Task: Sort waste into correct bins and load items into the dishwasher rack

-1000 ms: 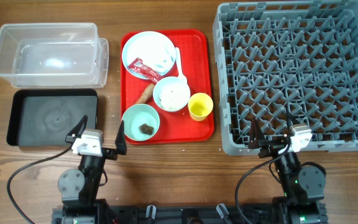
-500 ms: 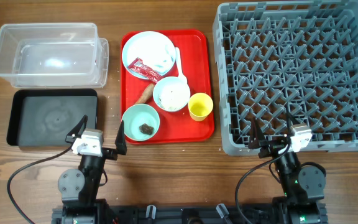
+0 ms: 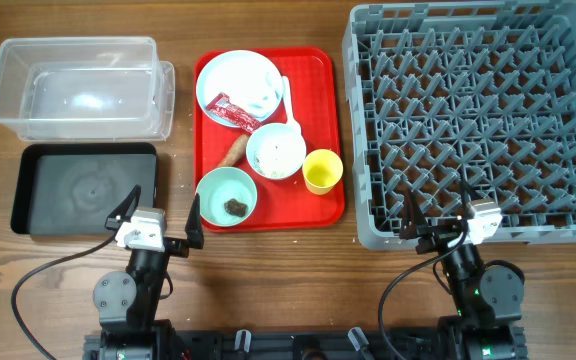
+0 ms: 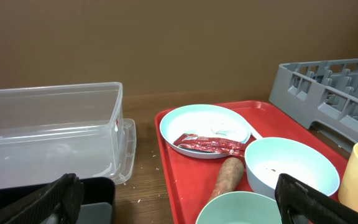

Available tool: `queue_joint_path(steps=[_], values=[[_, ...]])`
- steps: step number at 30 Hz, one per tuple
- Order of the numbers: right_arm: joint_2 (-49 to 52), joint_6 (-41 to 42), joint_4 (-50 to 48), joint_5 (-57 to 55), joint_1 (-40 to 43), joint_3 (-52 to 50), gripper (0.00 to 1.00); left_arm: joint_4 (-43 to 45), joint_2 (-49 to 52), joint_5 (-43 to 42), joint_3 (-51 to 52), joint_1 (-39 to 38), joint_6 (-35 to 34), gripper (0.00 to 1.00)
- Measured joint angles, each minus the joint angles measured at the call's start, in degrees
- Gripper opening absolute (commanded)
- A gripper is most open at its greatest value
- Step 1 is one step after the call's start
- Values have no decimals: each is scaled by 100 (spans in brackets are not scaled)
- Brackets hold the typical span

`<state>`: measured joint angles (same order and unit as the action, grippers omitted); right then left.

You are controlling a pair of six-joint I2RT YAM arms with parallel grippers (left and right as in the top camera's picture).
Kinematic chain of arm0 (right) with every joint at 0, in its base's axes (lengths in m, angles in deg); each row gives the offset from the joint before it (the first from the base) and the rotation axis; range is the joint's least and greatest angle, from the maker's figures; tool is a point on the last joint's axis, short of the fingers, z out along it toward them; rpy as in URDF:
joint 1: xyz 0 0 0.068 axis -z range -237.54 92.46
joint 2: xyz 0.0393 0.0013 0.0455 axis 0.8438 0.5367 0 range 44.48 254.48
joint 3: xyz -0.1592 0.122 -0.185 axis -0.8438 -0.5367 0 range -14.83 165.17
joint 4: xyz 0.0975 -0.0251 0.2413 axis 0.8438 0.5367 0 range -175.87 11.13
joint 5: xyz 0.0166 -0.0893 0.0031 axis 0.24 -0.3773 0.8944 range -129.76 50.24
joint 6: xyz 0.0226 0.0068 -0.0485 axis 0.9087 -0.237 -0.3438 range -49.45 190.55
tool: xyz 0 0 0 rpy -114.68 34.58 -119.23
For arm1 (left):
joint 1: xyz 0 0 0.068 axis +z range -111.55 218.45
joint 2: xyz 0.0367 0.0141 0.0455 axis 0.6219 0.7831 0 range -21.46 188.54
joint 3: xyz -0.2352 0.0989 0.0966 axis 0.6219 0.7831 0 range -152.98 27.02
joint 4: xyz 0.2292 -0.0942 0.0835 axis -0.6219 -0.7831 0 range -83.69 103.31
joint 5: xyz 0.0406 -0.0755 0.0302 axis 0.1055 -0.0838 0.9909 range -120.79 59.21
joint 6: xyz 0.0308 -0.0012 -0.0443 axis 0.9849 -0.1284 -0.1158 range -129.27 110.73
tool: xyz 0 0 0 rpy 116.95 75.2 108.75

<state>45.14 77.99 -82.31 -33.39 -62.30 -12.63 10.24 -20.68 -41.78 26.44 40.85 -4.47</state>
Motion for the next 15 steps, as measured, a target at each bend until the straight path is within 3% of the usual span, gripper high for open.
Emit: queue_joint_path(steps=[15], values=[[0, -175, 2, -177, 0, 0, 100, 2, 2, 0, 0, 0, 0, 100]])
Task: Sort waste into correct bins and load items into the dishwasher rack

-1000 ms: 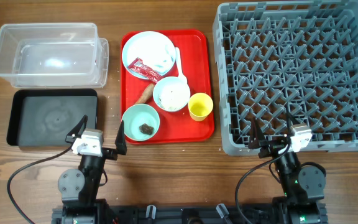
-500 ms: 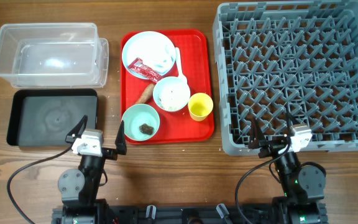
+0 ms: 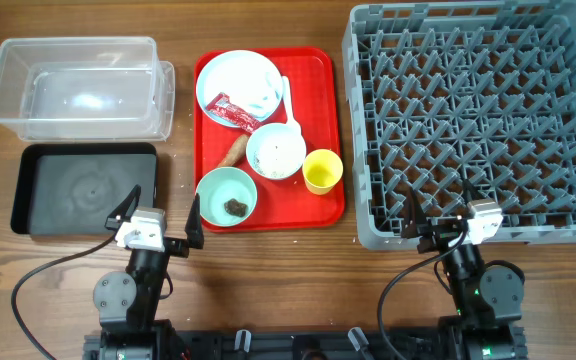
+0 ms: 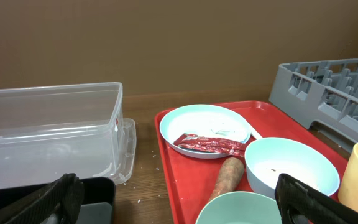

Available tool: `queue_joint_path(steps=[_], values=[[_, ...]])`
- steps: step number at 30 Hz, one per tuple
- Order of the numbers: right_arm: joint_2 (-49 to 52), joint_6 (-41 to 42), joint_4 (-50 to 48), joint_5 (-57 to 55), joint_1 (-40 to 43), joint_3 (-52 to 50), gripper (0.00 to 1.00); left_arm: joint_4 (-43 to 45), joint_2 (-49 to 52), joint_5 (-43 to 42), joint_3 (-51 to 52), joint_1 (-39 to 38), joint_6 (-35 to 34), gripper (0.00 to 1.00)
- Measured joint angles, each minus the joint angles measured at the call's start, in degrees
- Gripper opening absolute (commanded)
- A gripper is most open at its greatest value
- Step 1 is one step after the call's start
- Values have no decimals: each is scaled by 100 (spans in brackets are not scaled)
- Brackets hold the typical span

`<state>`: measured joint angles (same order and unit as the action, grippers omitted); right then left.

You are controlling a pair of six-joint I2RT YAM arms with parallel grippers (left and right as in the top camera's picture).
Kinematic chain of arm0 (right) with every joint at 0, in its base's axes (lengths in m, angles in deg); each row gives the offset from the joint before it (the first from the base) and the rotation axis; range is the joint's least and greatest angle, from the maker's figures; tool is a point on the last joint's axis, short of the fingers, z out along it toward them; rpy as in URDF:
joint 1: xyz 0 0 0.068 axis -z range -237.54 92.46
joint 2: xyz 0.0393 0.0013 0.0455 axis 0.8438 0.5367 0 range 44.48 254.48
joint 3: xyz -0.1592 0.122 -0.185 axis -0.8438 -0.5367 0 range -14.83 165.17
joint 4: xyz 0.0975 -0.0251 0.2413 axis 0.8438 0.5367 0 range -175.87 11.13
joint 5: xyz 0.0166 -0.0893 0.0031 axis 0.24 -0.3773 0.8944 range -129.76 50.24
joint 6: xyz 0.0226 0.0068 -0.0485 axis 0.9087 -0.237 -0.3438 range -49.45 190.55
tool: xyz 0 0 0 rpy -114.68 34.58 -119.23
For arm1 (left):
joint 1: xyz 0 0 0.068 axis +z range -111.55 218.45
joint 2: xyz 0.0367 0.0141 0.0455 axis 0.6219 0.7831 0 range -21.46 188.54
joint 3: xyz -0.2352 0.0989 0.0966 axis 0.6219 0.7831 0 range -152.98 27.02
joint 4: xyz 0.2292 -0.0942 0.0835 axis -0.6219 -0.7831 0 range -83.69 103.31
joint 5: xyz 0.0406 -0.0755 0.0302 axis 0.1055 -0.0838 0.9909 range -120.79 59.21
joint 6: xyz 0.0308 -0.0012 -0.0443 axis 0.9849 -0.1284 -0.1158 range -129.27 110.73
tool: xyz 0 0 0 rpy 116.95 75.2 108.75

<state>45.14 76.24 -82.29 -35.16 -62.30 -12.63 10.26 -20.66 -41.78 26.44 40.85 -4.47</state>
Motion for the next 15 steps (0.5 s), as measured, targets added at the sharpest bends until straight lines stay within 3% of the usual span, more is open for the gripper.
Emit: queue_joint_path(steps=[10, 11, 15], values=[[13, 114, -791, 162, 0, -9, 100, 149, 0, -258, 0, 0, -15, 100], [11, 138, -918, 289, 0, -9, 100, 507, -2, -439, 9, 0, -140, 100], [39, 155, -927, 439, 0, 109, 100, 542, 52, -549, -181, 0, -358, 100]])
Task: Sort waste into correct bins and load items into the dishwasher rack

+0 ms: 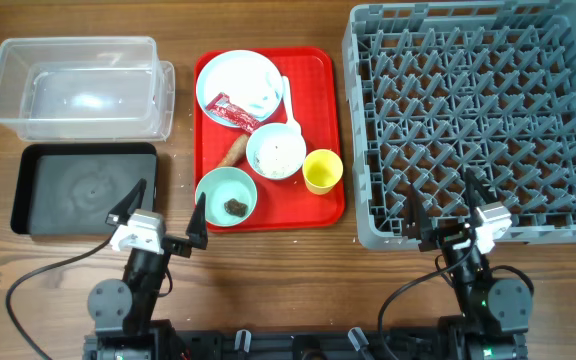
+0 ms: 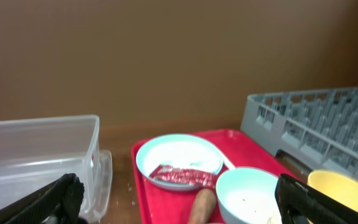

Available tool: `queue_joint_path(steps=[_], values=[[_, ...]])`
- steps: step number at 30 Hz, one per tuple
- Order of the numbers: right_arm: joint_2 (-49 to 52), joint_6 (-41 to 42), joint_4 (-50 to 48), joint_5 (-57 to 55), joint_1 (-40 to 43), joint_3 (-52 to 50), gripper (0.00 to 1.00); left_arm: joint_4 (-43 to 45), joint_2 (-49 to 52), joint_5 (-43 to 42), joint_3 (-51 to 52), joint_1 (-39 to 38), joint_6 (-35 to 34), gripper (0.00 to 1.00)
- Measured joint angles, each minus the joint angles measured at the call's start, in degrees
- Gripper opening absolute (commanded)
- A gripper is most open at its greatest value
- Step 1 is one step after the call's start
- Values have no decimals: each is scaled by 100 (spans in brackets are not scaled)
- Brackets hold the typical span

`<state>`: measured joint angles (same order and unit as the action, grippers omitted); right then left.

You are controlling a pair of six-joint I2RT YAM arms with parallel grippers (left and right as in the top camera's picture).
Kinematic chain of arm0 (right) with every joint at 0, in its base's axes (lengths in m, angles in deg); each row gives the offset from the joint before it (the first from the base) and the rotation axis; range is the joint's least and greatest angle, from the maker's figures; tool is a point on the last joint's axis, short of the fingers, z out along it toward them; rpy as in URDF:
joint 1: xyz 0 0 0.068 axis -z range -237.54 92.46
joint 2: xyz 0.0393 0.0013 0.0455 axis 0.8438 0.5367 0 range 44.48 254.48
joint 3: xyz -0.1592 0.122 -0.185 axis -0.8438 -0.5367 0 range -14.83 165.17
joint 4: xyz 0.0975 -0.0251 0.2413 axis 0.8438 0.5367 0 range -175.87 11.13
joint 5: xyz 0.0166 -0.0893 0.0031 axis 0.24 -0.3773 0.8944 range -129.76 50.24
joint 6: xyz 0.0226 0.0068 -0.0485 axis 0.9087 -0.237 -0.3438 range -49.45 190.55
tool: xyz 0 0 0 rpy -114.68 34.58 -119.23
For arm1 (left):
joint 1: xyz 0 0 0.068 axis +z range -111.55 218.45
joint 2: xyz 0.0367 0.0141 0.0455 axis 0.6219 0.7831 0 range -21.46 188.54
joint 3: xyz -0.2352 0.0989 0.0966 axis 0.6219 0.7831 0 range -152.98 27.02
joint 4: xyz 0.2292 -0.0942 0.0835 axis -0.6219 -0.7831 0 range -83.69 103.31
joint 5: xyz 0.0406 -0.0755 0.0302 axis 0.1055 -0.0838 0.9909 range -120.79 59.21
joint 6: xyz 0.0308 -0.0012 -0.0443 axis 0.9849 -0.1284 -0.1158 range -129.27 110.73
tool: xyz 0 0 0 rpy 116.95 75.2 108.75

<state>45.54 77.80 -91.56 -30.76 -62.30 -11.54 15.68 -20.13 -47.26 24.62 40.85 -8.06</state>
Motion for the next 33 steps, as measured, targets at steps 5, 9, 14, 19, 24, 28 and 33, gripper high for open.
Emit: queue_joint_path(steps=[5, 9, 14, 19, 24, 28, 33], values=[[933, -79, -28, 374, 2, 1012, 100, -153, 1464, -170, -1561, 0, -409, 100], [2153, -297, 286, 837, 2, 2127, 100, -636, 3438, -297, -3040, 0, -476, 100], [3624, -391, 1628, 944, 2, 3606, 100, -1895, 5886, -382, -5132, -153, -496, 100], [5174, -501, 3886, 992, 2, 5423, 100, -2579, 8295, -273, -7206, -927, -472, 100], [6122, -501, 4238, 1558, 2, 5571, 100, -2116, 10048, -568, -7359, -1401, -452, 100], [6533, -498, 4304, 1869, 2, 5574, 100, -1808, 10677, -175, -7359, -1530, -1165, 100], [6623, -498, 4304, 1952, 2, 5574, 100, -1727, 11508, 855, -7359, -1532, -3230, 100]])
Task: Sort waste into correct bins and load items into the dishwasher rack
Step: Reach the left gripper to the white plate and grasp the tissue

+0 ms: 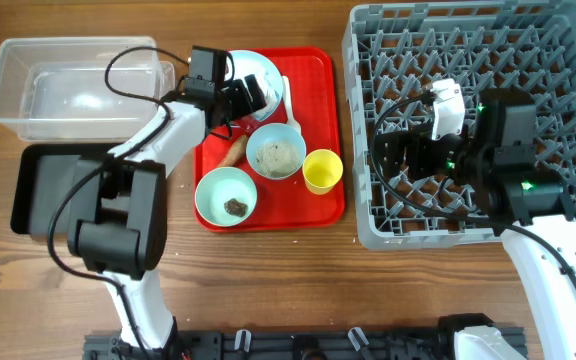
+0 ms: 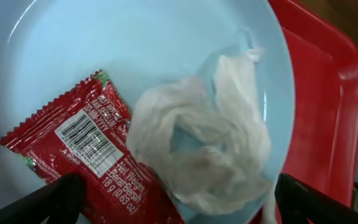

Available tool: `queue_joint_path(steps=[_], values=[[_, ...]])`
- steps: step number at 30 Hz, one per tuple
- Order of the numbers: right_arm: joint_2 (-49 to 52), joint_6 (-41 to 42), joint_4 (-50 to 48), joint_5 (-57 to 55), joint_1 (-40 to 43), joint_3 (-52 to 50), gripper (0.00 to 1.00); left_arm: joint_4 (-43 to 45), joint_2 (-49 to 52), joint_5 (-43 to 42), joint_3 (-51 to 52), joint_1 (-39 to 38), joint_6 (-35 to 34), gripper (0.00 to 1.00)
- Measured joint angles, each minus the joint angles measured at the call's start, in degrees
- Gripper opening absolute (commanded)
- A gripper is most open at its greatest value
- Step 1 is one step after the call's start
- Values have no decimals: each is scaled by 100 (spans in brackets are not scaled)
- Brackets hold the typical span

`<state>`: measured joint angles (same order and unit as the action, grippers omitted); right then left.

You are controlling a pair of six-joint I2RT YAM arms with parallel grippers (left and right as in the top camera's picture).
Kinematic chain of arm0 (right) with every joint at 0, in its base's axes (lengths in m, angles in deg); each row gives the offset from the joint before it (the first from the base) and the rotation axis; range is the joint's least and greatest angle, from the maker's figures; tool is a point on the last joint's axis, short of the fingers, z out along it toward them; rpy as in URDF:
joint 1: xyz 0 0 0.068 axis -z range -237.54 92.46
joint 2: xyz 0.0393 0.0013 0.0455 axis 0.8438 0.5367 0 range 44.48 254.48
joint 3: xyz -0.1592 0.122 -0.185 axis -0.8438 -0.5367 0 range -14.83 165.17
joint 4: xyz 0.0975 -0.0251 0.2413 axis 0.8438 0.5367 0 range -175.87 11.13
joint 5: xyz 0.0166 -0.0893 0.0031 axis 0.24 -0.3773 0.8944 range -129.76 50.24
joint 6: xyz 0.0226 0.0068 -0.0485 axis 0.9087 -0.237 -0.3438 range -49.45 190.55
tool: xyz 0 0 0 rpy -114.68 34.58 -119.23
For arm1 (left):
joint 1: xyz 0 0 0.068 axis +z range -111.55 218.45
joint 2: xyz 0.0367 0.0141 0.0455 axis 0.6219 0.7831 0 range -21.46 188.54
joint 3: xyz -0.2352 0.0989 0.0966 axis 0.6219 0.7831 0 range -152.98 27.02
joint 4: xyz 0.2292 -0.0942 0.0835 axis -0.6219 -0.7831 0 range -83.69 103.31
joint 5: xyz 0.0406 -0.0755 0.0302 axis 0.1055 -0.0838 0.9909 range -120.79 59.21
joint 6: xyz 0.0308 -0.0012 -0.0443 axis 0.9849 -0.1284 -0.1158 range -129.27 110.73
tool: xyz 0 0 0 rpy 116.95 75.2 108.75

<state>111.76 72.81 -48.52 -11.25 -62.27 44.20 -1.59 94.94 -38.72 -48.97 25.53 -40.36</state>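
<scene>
A light blue plate [image 2: 135,50] on the red tray [image 1: 328,100] holds a red snack wrapper [image 2: 79,149] and a crumpled white tissue [image 2: 204,143]. My left gripper [image 2: 182,202] hangs open just above them, one dark fingertip [image 2: 48,199] by the wrapper and the other past the plate's rim. From overhead the left gripper [image 1: 251,100] covers part of the plate [image 1: 243,62]. My right gripper [image 1: 393,152] hovers over the left part of the grey dishwasher rack [image 1: 488,60]; its fingers look spread and hold nothing.
The tray also carries a white spoon [image 1: 290,105], a brown sausage-like piece [image 1: 233,150], a pale bowl [image 1: 276,153], a yellow cup [image 1: 322,171] and a bowl with a food scrap [image 1: 226,195]. A clear bin [image 1: 78,90] and a black tray [image 1: 48,190] stand at left.
Both arms have left the table's front edge. The left gripper is now low over the plate with wrapper and tissue; the right gripper is now over the rack's left side.
At the two oldest moments both grippers stood open at the front edge, facing the tray and rack. Then both were slightly raised, the left view tilted higher. Now each arm is stretched out, left to the plate, right to the rack. Nothing on the tray has shifted.
</scene>
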Motion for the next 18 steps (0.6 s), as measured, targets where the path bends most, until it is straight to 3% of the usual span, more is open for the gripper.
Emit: queue_joint_path(steps=[3, 4, 5, 6, 9, 15, 17, 18], values=[[0, 0, -2, 0, 0, 0, 100, 190, 157, 203, -20, -2, -271, 96], [0, 0, -2, 0, 0, 0, 100, 275, 205, 258, -48, -11, -313, 86], [0, 0, -2, 0, 0, 0, 100, 358, 258, 315, -74, -15, -334, 50], [0, 0, -2, 0, 0, 0, 100, 470, 334, 389, -109, -22, -372, 35], [2, 46, -4, 0, 0, 0, 100, 588, 481, 472, -122, -20, -361, 5], [0, 74, -4, 0, 0, 0, 100, 507, 525, 507, -125, -22, -173, 4], [2, 90, -4, 0, 0, 0, 100, 81, 459, 511, -205, -22, -26, 6], [2, 90, -7, 0, 0, 0, 100, -247, 348, 511, -229, -22, 125, 26]])
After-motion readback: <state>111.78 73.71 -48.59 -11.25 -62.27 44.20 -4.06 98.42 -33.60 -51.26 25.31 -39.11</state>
